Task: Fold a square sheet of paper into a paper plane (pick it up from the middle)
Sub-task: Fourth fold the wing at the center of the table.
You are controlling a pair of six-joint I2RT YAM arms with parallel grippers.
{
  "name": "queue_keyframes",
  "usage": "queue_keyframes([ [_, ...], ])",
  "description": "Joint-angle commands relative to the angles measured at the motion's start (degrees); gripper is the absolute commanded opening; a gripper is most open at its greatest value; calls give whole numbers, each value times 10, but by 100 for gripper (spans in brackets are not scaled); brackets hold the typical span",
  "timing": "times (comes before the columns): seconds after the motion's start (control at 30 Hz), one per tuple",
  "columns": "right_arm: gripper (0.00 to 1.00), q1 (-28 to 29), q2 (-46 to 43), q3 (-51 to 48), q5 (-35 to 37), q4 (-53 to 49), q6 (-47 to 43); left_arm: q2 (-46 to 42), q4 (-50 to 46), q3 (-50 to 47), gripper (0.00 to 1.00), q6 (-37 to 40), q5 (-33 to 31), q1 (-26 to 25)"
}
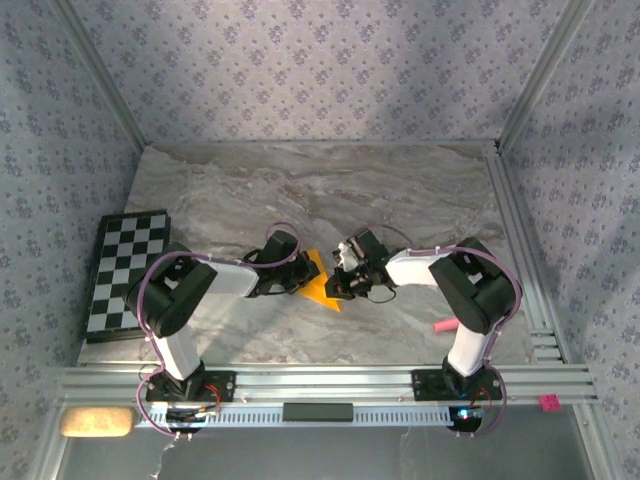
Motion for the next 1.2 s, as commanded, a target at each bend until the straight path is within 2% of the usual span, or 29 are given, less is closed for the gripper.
queue_keyframes([
  [0.0,3,4,9,-36,18,-51,10,2,-56,-15,7,13,-30,3],
  [0.2,0,-2,11,-42,31,-56,22,-40,-64,23,13,60,-2,7],
  [0.33,0,-2,15,-44,36,-50,32,-77,-151,73,14,109,-3,5],
  [0.47,0,-2,18,-45,36,-47,35,-93,-149,47,11,81,3,4],
  [0.57,0,-2,18,-46,37,-47,38,-97,-111,15,8,54,15,-6],
  [0.8,0,-2,15,-49,39,-46,41,-59,-93,18,6,54,25,-37],
  [0.97,0,-4,17,-55,42,-48,38,-21,-76,14,7,67,30,-38],
  [1.17,0,-2,18,-61,43,-47,38,2,-79,0,6,62,2,-32],
])
